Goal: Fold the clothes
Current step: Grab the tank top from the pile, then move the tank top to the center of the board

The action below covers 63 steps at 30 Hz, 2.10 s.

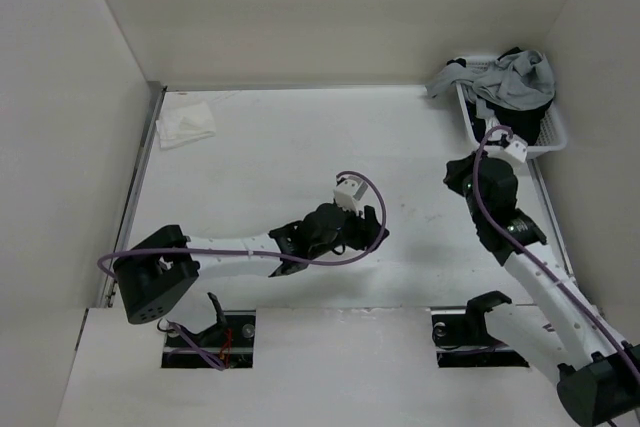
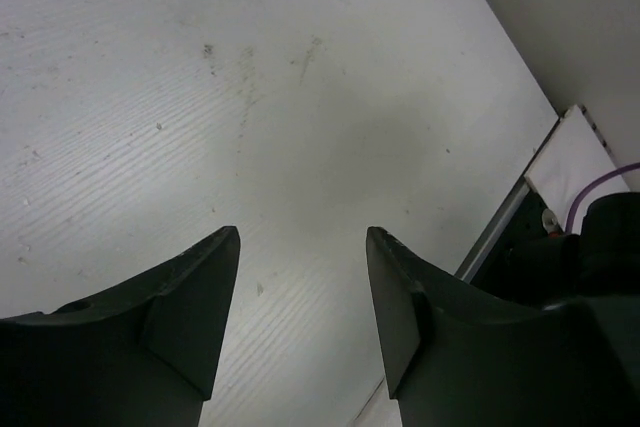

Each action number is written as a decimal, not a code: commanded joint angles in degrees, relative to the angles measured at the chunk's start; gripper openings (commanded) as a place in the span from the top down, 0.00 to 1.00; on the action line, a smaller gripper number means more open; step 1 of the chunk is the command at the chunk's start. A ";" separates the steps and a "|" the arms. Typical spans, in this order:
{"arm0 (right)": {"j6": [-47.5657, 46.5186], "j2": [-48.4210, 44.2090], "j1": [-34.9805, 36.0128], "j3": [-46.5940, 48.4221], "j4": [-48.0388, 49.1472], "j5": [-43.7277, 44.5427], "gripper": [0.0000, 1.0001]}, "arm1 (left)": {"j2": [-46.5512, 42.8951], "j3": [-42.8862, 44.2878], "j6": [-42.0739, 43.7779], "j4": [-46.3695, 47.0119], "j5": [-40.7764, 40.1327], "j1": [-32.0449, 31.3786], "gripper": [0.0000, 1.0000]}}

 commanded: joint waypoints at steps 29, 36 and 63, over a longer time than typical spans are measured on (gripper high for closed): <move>-10.03 80.86 -34.98 75.28 -0.87 -15.64 0.49 | 3.72 -7.82 2.06 18.51 4.30 8.78 0.56; -9.76 79.92 -34.80 76.17 2.11 -16.43 1.00 | 5.66 -6.94 1.10 18.68 5.70 9.48 0.56; -29.98 17.06 25.04 60.10 9.58 6.34 1.00 | -28.87 -20.47 -13.31 2.52 3.85 33.29 0.57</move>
